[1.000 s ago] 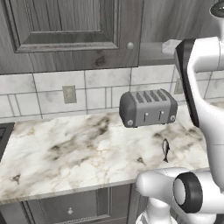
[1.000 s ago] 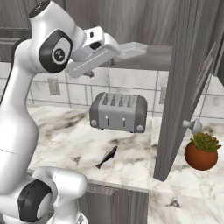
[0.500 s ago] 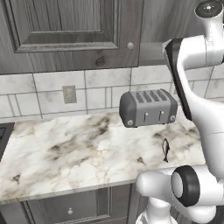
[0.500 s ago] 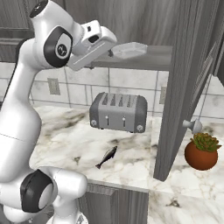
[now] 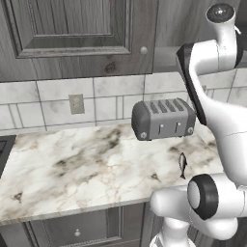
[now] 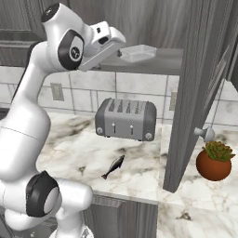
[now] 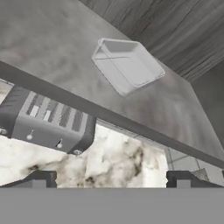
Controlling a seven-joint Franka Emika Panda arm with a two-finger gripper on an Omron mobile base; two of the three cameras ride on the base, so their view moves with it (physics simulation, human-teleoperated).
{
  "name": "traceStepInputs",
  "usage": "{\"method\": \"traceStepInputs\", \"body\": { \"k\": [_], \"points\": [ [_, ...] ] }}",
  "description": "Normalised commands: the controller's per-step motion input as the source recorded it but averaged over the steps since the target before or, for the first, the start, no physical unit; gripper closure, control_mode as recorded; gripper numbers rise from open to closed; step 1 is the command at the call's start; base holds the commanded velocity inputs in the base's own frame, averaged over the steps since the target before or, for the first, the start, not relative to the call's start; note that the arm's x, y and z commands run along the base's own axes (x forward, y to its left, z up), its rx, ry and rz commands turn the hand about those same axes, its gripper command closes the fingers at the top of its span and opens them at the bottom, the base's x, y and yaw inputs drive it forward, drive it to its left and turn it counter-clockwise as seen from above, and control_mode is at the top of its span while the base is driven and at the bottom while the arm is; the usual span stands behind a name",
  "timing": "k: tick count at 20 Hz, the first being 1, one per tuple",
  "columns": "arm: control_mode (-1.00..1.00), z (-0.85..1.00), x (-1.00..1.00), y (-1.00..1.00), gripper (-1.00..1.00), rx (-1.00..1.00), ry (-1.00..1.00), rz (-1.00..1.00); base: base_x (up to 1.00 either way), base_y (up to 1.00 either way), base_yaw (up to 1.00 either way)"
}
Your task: Retrieve the tupperware from the cabinet, then place the raw meat into the tupperware to avoid contamination.
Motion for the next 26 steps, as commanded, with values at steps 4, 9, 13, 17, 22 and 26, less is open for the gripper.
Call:
{"method": "traceStepInputs", "body": {
  "k": [4, 9, 13, 17, 22, 26],
  "points": [
    [-1.00, 0.00, 0.30, 0.00, -1.00, 0.00, -0.05, 0.09, 0.00, 0.00, 0.00],
    [-1.00, 0.20, 0.15, 0.00, -1.00, -0.05, 0.01, 0.04, 0.00, 0.00, 0.00],
    [-1.00, 0.12, 0.17, 0.00, -1.00, -0.03, 0.06, 0.02, 0.00, 0.00, 0.00],
    [-1.00, -0.03, 0.15, -0.03, -1.00, 0.00, 0.01, 0.03, 0.00, 0.00, 0.00],
    [-1.00, -0.16, 0.21, -0.03, -1.00, 0.00, -0.03, 0.05, 0.00, 0.00, 0.00],
    [-1.00, -0.23, 0.20, -0.06, -1.00, 0.00, -0.05, 0.05, 0.00, 0.00, 0.00]
  ]
}}
